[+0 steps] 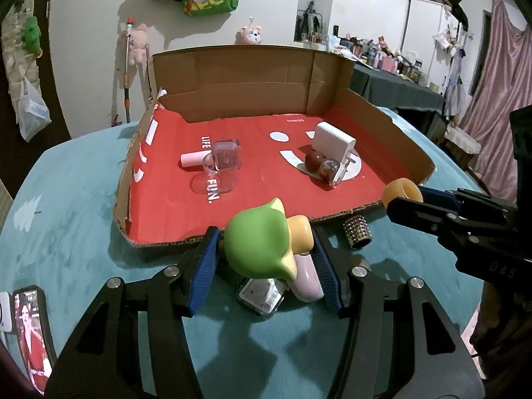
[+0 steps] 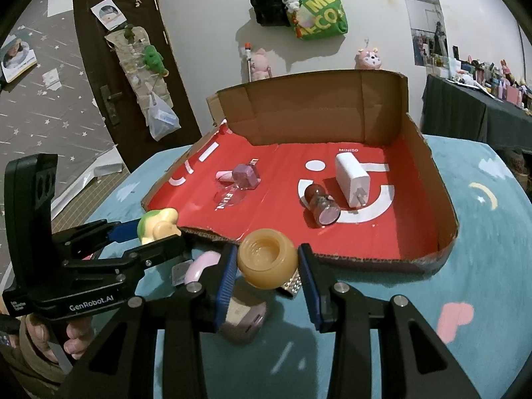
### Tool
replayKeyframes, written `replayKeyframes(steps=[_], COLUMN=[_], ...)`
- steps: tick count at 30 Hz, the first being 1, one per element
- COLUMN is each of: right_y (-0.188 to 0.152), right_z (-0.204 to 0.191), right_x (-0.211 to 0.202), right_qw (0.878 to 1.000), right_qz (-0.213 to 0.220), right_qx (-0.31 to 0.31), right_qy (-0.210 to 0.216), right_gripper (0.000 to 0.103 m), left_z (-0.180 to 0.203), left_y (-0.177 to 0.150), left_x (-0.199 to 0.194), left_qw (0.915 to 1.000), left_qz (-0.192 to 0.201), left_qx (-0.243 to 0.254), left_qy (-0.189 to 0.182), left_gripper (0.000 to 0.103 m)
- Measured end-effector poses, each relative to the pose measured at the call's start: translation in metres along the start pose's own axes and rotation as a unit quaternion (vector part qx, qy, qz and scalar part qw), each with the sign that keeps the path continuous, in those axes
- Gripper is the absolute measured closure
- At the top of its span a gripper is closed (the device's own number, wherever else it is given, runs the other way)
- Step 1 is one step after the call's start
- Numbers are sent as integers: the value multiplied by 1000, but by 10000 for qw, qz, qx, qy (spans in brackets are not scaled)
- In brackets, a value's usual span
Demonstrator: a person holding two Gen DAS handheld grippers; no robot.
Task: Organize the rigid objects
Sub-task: 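Carry the green toy and orange cup with both tools into the box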
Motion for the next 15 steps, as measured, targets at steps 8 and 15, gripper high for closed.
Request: replayKeyframes(steps=[8, 15], right_y=[13, 23], right_z=[3, 12], right_x=[8, 19], right_qw=[10000, 9999], right_qz=[-11, -115], right_qx=[-29, -12], right_qy=[3, -95], right_gripper=[63, 63], left_z=[-2, -7], left_y=[15, 34], left_x=[5, 11], left_qw=[10000, 10000], left_qz=[-61, -53], left_qx=[30, 10], left_qy=[4, 13], left_gripper=[50, 50])
Point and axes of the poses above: each gripper's, at about its wrist camera, not at the fingertips, and x roughly the way its jaws point, z to its right, y to its top, the point moved 10 cm from there along x, roughly the way its jaws point, and after that the axes turned 10 degrees about -y, right-handed, at the moved point
